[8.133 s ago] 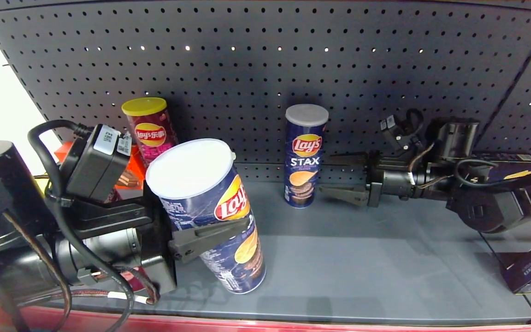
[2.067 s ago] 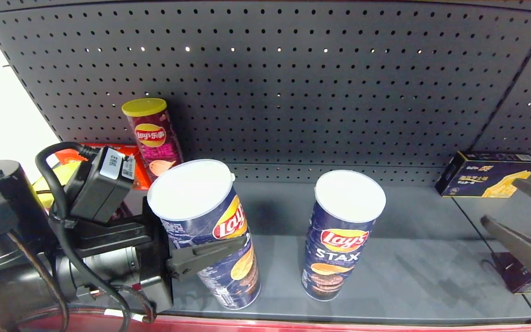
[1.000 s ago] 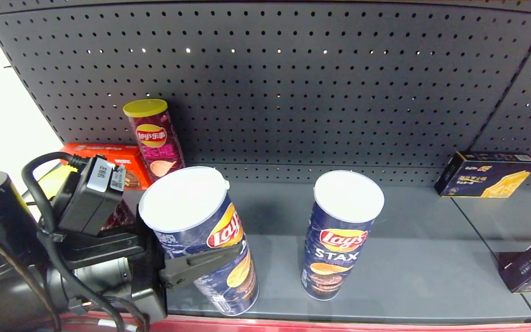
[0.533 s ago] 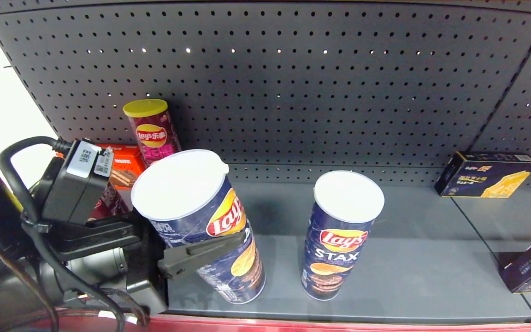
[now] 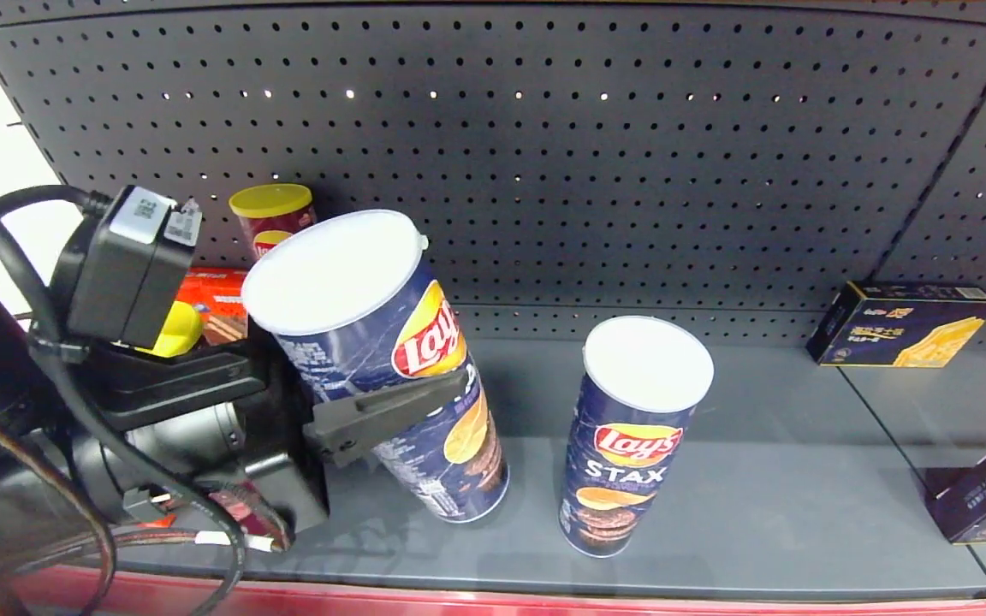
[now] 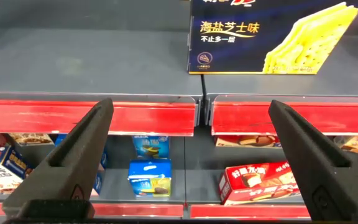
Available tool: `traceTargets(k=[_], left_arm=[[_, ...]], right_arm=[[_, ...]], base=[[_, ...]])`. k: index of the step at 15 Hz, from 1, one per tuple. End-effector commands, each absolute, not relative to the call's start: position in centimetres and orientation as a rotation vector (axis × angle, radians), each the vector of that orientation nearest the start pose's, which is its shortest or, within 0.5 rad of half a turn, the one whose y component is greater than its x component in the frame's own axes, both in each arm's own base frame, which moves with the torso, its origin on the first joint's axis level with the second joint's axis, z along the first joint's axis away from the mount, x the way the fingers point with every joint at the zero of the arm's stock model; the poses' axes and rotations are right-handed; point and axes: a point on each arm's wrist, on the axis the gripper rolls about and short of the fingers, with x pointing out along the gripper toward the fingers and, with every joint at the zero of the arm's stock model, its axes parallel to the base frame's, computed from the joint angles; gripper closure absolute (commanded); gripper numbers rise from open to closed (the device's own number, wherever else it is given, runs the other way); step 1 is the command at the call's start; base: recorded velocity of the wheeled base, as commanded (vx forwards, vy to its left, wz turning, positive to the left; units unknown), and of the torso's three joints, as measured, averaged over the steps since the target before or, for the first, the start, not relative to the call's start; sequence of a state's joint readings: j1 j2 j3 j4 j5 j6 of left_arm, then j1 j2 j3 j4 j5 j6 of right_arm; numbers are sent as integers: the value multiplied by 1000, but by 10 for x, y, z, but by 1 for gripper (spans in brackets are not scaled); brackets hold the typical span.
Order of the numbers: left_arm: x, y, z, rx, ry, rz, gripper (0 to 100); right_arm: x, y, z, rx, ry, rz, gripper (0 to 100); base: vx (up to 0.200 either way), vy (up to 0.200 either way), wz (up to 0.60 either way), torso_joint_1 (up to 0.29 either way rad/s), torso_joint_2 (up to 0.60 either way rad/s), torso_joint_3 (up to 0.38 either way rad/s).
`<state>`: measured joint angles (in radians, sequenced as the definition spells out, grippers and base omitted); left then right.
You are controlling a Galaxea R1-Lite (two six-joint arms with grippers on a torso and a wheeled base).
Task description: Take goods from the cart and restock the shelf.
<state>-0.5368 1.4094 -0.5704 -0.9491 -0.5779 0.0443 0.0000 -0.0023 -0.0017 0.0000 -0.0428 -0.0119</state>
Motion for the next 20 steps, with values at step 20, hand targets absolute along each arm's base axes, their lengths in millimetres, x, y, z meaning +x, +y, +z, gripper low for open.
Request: traceTargets(k=[20], left_arm=[[260,-180,244,31,-12,-971,100]], right_arm=[[-23,-1,76,-12,-3,-43,0]], base=[[0,0,0,0,0,0]])
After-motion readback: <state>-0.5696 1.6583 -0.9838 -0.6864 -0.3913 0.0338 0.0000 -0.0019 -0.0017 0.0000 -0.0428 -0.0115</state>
